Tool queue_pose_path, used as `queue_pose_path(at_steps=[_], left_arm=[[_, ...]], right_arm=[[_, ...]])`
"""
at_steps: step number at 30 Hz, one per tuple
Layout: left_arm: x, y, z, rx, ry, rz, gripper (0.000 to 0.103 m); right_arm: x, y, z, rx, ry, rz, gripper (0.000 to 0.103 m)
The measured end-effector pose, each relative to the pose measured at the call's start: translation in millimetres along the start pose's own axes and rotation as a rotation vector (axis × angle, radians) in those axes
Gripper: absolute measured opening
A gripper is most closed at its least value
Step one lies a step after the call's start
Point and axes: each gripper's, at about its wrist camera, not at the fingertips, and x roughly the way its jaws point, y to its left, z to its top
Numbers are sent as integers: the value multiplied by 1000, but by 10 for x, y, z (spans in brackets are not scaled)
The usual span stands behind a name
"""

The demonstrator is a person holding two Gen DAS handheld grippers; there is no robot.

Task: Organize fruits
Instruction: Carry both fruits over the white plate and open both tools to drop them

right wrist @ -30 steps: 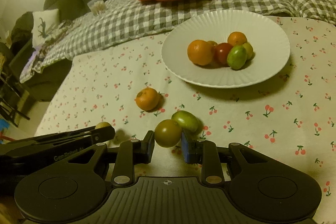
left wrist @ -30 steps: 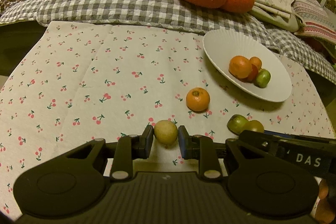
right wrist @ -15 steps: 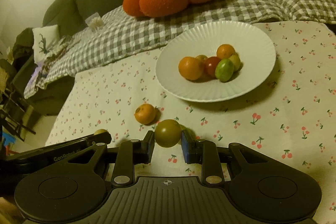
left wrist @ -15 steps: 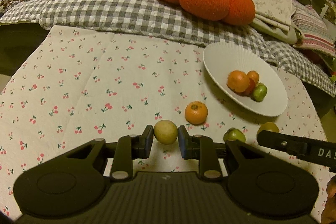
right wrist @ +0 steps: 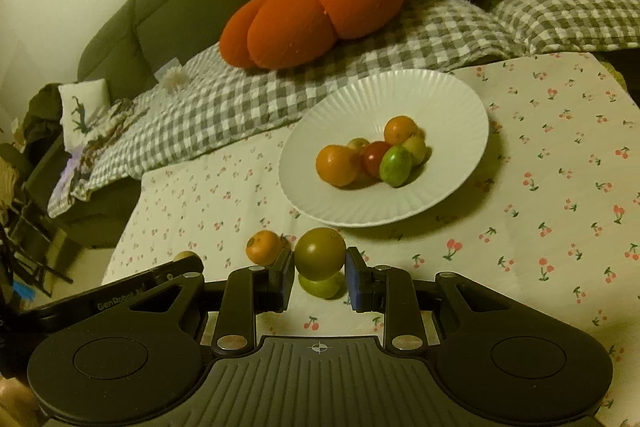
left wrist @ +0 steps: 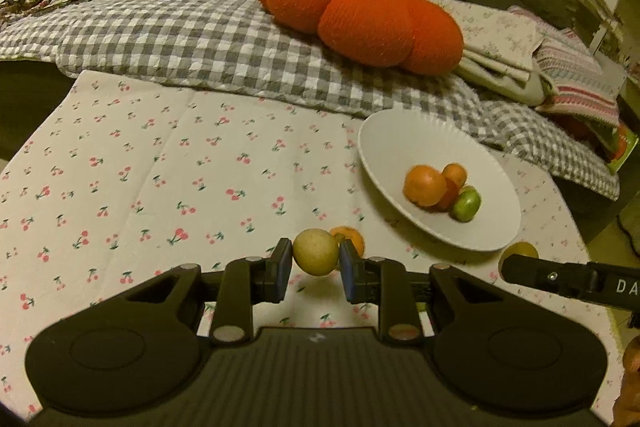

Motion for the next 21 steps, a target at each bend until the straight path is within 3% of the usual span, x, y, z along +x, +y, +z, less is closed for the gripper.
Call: queue_pose_path(at_steps=[12, 21], left_arm=[[57, -183, 142, 73, -83, -80, 24], [306, -410, 262, 215, -122, -142, 24]], right_arm=[[-128, -218, 158, 48, -54, -26, 26], [-122, -345, 280, 27, -89, -112, 26]])
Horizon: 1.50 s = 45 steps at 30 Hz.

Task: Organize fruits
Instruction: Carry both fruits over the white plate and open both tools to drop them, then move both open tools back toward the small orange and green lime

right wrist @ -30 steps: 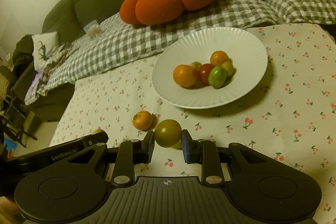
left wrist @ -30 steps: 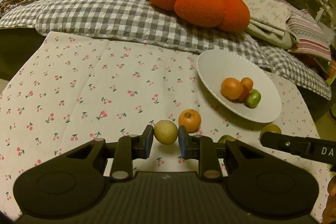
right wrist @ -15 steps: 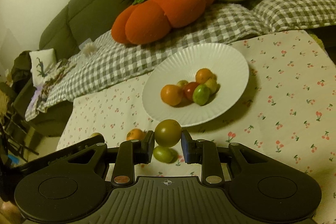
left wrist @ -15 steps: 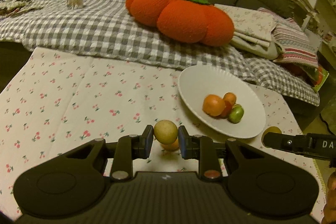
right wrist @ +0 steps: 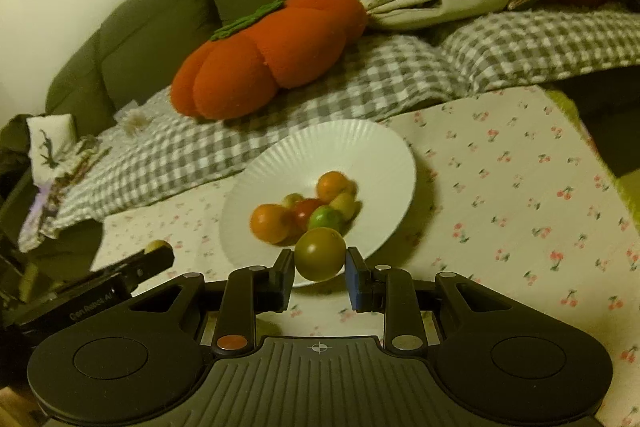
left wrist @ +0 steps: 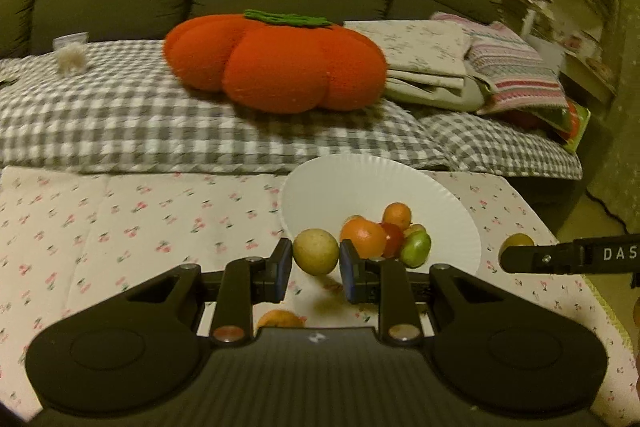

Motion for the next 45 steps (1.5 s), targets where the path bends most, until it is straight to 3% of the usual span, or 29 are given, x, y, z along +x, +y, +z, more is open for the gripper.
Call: queue_pose_path(at_steps=[14, 18, 21, 29, 36, 39, 45], left_arm=[[487, 1, 1, 33, 45, -26, 24], [530, 11, -17, 47, 53, -18, 24], [518, 8, -8, 50, 45, -17, 33], [471, 24, 34, 39, 34, -20, 33], [406, 51, 54, -10, 34, -23, 34], [374, 46, 61, -24, 39, -27, 34], [259, 56, 49, -57, 49, -7, 43]], right_arm=[[378, 141, 41, -175, 8, -82, 26], [497, 148, 15, -209, 31, -112, 26], [540, 157, -5, -231, 35, -132, 26], [590, 140, 9, -266, 6, -161, 27], [577, 53, 67, -259, -39, -197, 36], [540, 22, 96, -236, -54, -192, 47], [413, 3, 171, -189, -74, -187, 55]])
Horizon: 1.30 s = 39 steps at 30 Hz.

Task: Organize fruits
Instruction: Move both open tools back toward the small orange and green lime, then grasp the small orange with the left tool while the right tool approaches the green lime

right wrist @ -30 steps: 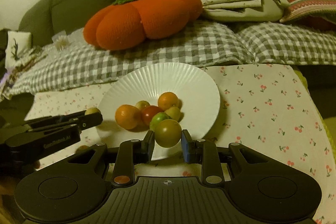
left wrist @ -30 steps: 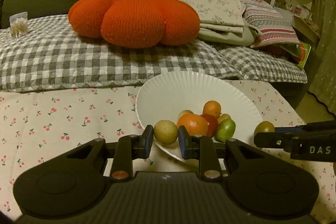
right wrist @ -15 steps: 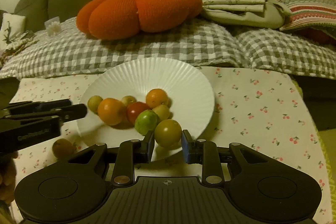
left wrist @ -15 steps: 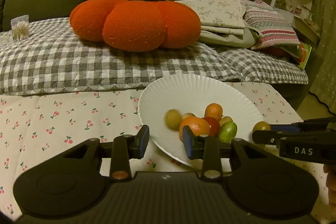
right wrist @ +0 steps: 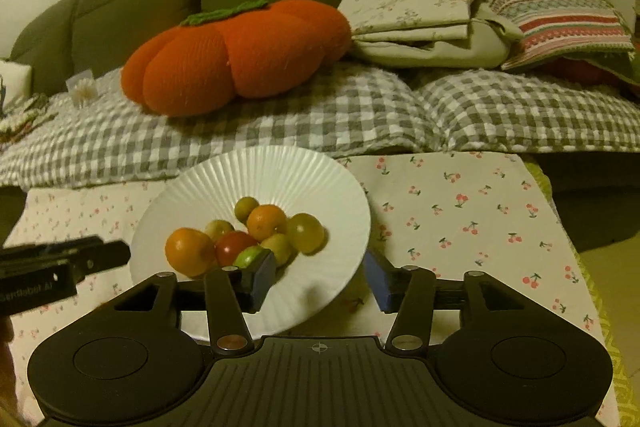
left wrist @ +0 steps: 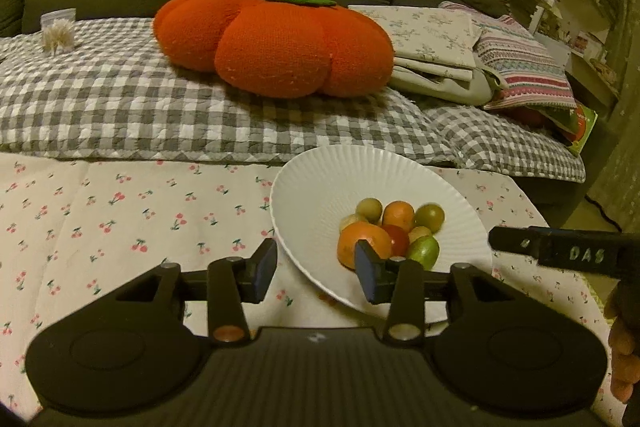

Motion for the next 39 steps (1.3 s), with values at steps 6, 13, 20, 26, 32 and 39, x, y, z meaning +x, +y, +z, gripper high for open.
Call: queue_pose_path(at_steps=[6, 13, 20, 26, 32, 39], left_arm=[[-163, 62, -32, -49, 25, 32, 55], [-400, 102, -107, -39, 50, 124, 66], [-481, 116, -165, -44, 71, 149, 73], [-422, 54, -233, -15, 106, 180, 79], [-353, 53, -285, -7, 123, 198, 80], [-259, 58, -322, 3, 141, 218, 80]], right_arm=[[-118, -124, 53, 95, -7, 18, 63], [-279, -143, 31, 157, -4, 55, 76], [-489, 27, -76, 99, -12, 109, 83], [-556, 187, -218, 25, 24, 147, 85], [-616, 373, -310, -53, 38, 185, 89], [-580, 493, -384, -117, 73, 204, 89]])
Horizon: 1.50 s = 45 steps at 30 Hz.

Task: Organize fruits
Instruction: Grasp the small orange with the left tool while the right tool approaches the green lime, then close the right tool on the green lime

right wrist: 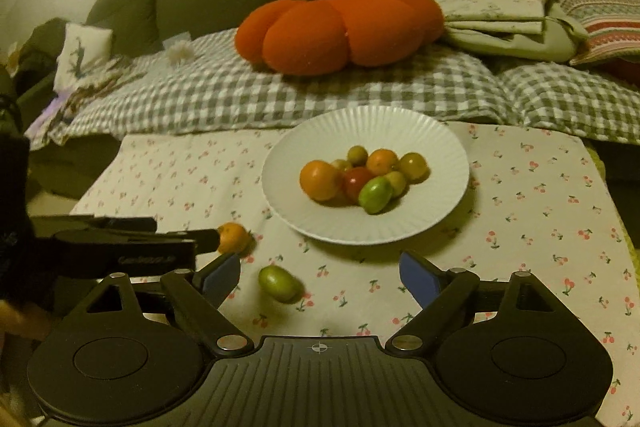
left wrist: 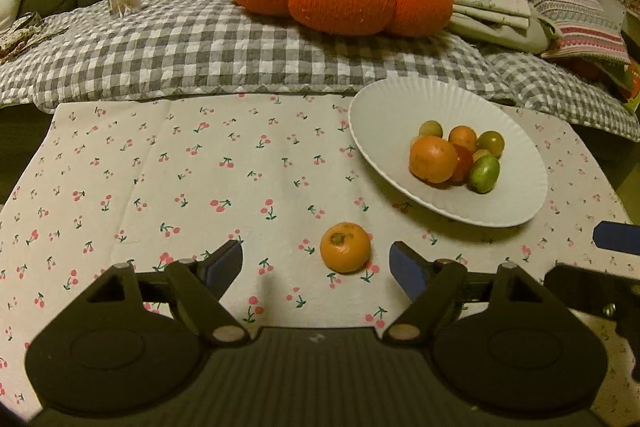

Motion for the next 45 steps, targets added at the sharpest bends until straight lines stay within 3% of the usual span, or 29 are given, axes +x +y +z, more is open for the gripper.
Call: queue_pose_path(at_steps=[19, 24, 29, 37, 45], left_arm=[[358, -77, -82, -1, 4, -28, 77], [430, -80, -78, -3, -7, -31, 65], [440, -67, -61, 6, -25, -29, 32], [383, -7, -64, -26, -5, -17, 31], [348, 186, -11, -121, 19, -14, 31]], right_arm=[[187, 226, -153, -135, 86, 12, 89], [222, 263, -179, -164, 98, 9, 89], [259, 272, -189, -171, 107, 8, 89], [447, 296, -211, -200, 117, 4, 89], [769, 359, -234, -225, 114, -6, 89]])
